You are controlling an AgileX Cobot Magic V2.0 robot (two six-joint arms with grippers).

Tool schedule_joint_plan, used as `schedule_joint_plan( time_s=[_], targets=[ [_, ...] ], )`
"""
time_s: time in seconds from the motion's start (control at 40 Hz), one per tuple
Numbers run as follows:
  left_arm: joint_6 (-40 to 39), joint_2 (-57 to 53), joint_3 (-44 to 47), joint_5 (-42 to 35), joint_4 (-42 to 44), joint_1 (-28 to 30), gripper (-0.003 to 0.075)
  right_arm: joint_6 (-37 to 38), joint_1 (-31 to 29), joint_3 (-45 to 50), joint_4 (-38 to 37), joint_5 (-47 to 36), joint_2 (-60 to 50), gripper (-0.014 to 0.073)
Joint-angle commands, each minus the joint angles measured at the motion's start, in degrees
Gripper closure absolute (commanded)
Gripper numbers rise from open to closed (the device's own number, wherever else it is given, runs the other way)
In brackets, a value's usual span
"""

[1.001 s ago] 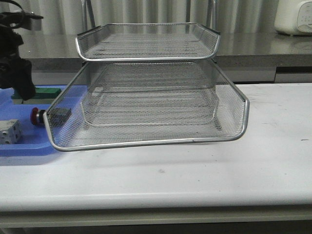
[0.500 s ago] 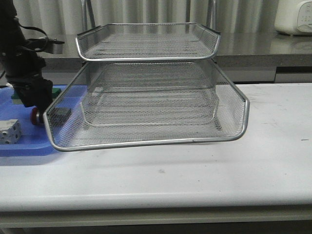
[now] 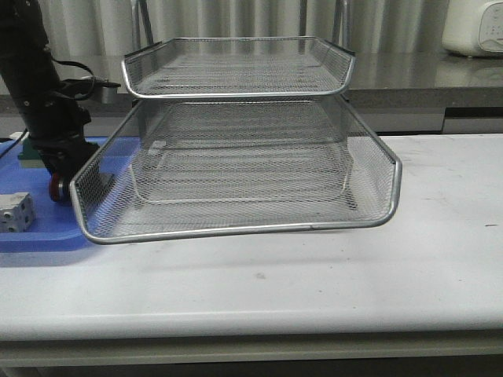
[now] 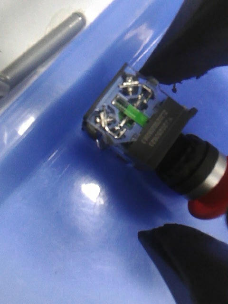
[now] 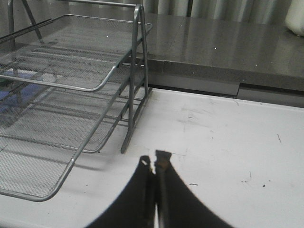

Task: Place button on rack with both arms
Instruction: 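Lower the left gripper onto the red push button in the blue tray, then close the left gripper on the red push button and lift it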

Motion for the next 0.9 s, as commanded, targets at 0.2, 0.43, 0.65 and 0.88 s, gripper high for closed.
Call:
schedule_joint_plan(
  time_s=[0.2, 0.43, 0.65, 0.88],
  targets=[
    [0.2, -2.9, -1.6, -0.3, -1.2, -0.3, 0.0158, -0.1, -0.1, -1.5, 0.3, -4.9, 0.5, 0.0653],
    [0.5, -2.9, -3.1, -0.2, -1.0, -0.3, 0.0353, -0.1, -0.1, -1.5, 0.3, -4.9, 0.5, 0.0653],
    [0.5, -2.9, -5.5, -0.2, -1.0, -0.3, 0.0417, -0.1, -0.1, -1.5, 0.3, -4.9, 0.5, 0.0653],
    [0.5, -2.9, -5.6, 0.0, -1.0, -0.3, 0.0442, -0.1, -0.1, -1.5, 0.3, -4.9, 0.5, 0.0653]
  ],
)
